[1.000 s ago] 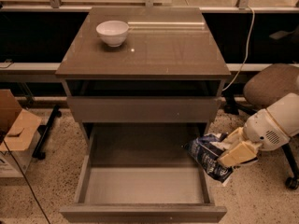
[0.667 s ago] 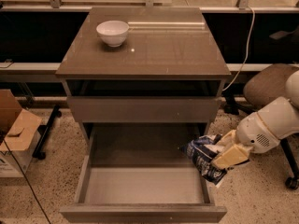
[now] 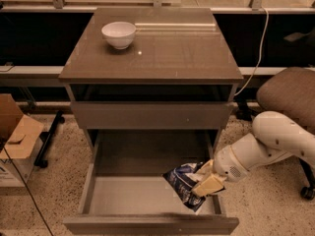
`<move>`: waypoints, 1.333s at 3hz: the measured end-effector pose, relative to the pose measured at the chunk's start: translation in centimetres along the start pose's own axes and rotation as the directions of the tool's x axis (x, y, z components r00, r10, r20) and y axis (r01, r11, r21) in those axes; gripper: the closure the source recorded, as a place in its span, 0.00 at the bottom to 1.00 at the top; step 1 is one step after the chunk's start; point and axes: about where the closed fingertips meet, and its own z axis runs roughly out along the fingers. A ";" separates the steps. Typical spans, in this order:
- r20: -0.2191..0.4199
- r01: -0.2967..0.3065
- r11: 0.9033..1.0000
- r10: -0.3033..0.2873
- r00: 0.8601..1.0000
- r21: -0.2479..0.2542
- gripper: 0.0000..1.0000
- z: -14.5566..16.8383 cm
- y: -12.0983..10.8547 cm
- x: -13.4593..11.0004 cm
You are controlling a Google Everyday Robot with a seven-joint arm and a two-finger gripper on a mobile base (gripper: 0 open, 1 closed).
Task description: Place blue chip bag into middle drawer
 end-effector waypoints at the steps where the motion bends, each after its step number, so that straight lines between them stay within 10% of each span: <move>1: 0.002 -0.026 0.999 0.026 1.000 -0.027 1.00 5.2 -2.4 1.4; 2: 0.001 -0.074 0.996 0.074 0.997 -0.040 1.00 9.4 -5.5 2.9; 4: 0.002 -0.164 0.986 0.164 0.986 -0.027 0.62 12.3 -11.7 4.8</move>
Offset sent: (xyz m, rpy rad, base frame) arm 0.0412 0.0408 -0.1670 0.0088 0.1270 -0.0719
